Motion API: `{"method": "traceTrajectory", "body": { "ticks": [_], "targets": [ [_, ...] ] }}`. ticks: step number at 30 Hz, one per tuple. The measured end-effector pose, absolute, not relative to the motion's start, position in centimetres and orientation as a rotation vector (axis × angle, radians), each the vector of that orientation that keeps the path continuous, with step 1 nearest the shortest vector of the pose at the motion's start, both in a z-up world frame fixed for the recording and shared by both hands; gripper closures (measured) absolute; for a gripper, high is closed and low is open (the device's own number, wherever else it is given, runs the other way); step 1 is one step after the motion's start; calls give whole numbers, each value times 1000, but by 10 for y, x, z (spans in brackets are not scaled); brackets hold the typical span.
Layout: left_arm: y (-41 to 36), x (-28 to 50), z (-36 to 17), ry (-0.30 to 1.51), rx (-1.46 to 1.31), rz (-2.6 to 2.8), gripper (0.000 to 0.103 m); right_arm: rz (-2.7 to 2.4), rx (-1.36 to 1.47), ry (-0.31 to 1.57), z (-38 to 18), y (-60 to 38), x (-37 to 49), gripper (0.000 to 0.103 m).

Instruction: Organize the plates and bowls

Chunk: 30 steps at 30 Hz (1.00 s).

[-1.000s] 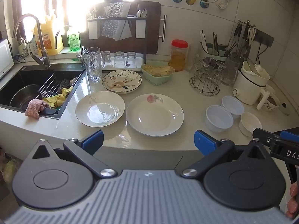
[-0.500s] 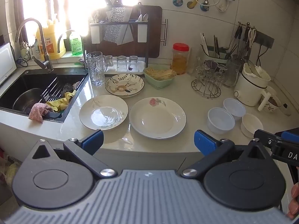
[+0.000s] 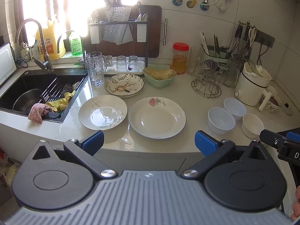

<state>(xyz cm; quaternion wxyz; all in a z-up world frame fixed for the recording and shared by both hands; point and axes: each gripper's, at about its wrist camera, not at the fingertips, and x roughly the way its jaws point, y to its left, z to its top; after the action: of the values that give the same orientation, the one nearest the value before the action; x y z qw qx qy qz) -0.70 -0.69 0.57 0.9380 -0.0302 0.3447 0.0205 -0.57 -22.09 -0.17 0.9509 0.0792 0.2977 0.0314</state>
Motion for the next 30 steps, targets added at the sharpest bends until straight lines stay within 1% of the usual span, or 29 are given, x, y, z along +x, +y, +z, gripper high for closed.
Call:
{"method": "traceTrajectory", "body": {
  "ticks": [30],
  "targets": [
    [-16, -20, 4, 691, -22, 13, 0, 71, 175, 597, -5, -228, -14, 0]
  ]
}}
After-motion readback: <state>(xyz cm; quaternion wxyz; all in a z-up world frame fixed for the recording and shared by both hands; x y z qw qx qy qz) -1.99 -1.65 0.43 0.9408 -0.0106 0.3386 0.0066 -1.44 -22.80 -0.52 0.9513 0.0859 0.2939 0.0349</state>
